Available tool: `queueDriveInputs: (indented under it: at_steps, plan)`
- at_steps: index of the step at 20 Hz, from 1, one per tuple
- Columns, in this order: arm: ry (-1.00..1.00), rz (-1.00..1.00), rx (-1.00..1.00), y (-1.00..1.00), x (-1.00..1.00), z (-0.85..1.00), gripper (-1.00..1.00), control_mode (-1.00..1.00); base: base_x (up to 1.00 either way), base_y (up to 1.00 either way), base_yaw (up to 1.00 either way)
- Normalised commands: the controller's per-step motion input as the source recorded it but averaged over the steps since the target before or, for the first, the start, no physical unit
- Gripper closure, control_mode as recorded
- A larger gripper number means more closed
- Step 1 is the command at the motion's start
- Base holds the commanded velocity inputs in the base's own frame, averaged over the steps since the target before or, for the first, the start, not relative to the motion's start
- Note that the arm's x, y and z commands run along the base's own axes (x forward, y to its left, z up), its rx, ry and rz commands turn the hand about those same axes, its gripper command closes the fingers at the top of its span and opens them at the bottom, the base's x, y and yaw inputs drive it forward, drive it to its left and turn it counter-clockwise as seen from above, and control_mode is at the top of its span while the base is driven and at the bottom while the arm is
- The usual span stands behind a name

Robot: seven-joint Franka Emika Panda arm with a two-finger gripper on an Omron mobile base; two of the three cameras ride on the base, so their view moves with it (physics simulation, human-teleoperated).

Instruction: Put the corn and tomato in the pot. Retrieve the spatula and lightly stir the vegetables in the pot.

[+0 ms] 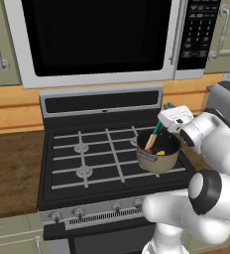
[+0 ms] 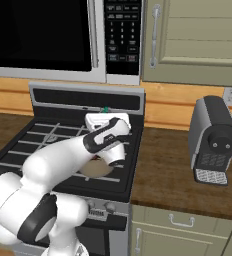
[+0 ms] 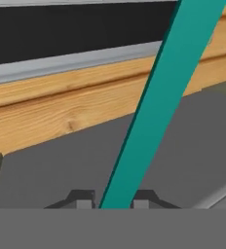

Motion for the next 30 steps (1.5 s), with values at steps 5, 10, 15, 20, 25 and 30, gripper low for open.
queueDriveInputs:
  at_steps: [5, 10, 15, 20, 25, 30]
  plan:
    - [0.0, 0.0, -0.06, 0.0, -0.01, 0.01, 1.0, -1.0, 0.0, 0.0, 0.0]
    - [0.0, 0.0, -0.05, -0.01, 0.0, -0.2, 1.0, -1.0, 0.0, 0.0, 0.0]
    - [0.03, 0.0, -0.05, 0.0, 0.0, -0.51, 1.0, -1.0, 0.0, 0.0, 0.0]
    - [0.11, 0.0, -0.05, 0.0, 0.0, -0.59, 1.0, -1.0, 0.0, 0.0, 0.0]
    - [0.01, 0.0, -0.03, 0.0, 0.0, -0.21, 1.0, -1.0, 0.0, 0.0, 0.0]
    - [-0.08, -0.02, 0.0, 0.01, 0.0, 0.58, 1.0, -1.0, 0.0, 0.0, 0.0]
